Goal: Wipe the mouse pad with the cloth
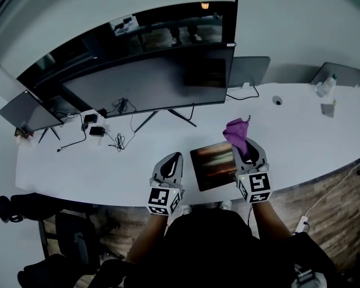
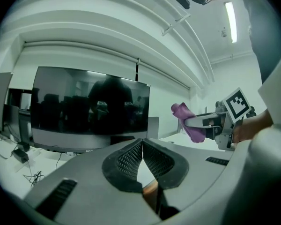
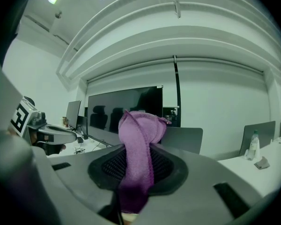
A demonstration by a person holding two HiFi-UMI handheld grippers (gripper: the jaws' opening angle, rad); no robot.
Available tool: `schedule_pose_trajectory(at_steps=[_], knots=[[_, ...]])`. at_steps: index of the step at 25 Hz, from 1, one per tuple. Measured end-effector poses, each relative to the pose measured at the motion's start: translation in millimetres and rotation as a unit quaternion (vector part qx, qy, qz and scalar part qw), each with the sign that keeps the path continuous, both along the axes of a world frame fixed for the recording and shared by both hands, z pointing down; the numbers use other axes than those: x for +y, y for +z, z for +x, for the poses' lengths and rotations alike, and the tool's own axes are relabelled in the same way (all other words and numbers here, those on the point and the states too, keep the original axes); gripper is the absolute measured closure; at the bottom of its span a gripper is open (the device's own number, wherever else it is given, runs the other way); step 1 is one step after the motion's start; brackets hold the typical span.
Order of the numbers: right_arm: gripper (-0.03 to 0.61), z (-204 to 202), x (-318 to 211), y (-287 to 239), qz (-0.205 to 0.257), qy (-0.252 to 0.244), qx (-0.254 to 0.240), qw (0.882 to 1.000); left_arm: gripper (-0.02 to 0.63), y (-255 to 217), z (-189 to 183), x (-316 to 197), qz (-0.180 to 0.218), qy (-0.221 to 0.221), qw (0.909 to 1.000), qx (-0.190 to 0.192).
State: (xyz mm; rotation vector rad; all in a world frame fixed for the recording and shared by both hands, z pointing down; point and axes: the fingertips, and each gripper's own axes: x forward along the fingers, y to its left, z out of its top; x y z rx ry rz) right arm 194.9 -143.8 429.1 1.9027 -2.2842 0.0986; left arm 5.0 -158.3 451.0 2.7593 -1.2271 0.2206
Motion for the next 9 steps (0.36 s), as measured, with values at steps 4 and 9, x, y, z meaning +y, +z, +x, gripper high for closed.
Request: schedule_pose_trajectory(at_steps=[4,9], knots=[[0.465,-1.5,1.9,0.6,-0.002,-0.002,0.003,1.000,0.592,-1.6,2.0,2.0,0.005,0.002,1.0000,-0.005],[0.465,-3.3,2.9,1.3,-0.002,0.000,0.001,1.000,0.592,-3.9,3.5,2.2,0.009,0.007,0.9999,-0.007]])
